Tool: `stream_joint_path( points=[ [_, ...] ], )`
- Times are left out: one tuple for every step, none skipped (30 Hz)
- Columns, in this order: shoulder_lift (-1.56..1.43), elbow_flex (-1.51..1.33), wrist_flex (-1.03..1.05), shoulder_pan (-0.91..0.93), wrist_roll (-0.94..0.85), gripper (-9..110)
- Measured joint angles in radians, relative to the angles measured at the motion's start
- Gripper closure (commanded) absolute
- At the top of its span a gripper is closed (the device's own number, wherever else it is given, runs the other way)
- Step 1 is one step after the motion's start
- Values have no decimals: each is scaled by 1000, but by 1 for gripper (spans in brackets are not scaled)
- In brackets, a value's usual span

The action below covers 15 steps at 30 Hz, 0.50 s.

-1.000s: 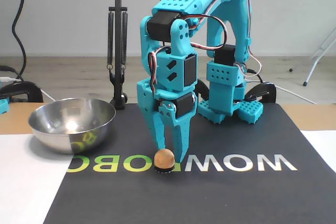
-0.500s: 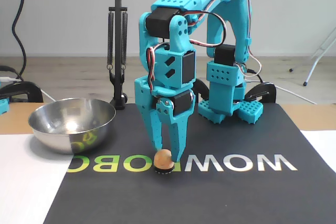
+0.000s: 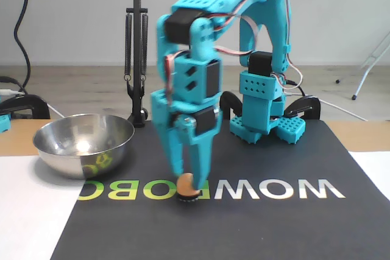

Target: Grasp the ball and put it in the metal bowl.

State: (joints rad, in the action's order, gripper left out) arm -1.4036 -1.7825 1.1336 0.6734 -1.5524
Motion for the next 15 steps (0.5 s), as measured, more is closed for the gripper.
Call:
stream_joint_path(
  points=[
    [8, 11, -2, -3, 0, 51],
    [14, 20, -2, -5, 0, 51],
    [20, 29, 0, -3, 0, 51],
    [23, 32, -2, 0, 0, 51],
    [25, 32, -2, 5, 0, 51],
    [25, 32, 6, 8, 0, 51],
    [25, 32, 9, 8, 0, 51],
    [25, 32, 9, 8, 0, 51],
    [25, 32, 9, 6, 0, 51],
    [25, 32, 9, 6, 0, 51],
    [25, 32, 9, 6, 0, 51],
    [25, 32, 9, 6, 0, 51],
    [25, 32, 9, 8, 0, 51],
    [25, 32, 9, 8, 0, 51],
    [25, 32, 9, 8, 0, 51]
  ],
)
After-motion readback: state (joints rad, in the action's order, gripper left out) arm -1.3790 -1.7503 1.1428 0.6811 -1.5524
